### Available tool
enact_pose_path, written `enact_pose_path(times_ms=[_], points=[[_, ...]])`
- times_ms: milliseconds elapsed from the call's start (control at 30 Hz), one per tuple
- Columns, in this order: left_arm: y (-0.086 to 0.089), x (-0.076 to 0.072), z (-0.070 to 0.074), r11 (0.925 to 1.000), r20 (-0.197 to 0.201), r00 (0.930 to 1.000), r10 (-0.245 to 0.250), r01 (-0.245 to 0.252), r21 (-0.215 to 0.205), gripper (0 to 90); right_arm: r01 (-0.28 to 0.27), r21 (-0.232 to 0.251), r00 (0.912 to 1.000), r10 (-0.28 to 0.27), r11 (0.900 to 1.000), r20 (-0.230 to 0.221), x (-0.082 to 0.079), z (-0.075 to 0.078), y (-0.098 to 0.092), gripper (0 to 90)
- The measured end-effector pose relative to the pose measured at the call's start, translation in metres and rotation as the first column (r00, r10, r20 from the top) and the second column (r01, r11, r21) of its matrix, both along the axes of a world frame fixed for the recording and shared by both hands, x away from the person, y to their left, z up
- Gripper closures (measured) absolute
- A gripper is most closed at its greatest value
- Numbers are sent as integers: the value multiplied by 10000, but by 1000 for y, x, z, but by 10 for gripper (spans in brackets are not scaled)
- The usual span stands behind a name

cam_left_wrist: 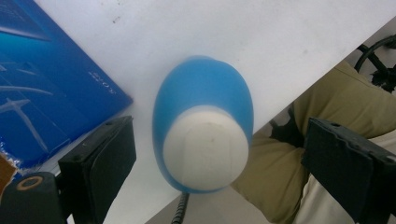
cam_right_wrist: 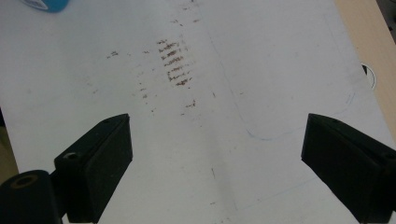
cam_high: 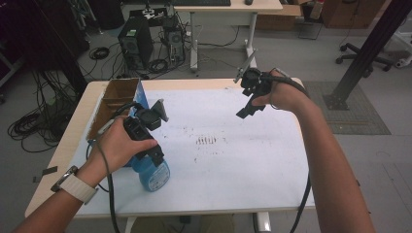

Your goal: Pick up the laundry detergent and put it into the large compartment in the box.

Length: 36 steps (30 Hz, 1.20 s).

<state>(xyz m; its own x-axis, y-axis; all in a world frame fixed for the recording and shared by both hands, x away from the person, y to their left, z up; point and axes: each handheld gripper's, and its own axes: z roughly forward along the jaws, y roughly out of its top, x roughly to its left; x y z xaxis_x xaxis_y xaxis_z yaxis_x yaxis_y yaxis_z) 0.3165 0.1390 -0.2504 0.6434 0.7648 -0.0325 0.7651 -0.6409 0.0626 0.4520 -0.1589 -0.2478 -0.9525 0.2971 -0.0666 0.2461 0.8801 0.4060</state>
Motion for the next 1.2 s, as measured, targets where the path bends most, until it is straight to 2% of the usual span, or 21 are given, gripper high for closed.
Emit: enact_pose_path(times_ms=[1200], points=[[3,2,-25,9992,160,9997,-157,162,-364,126,-40,-49,10000,40,10000,-64,1,-3,3,87]])
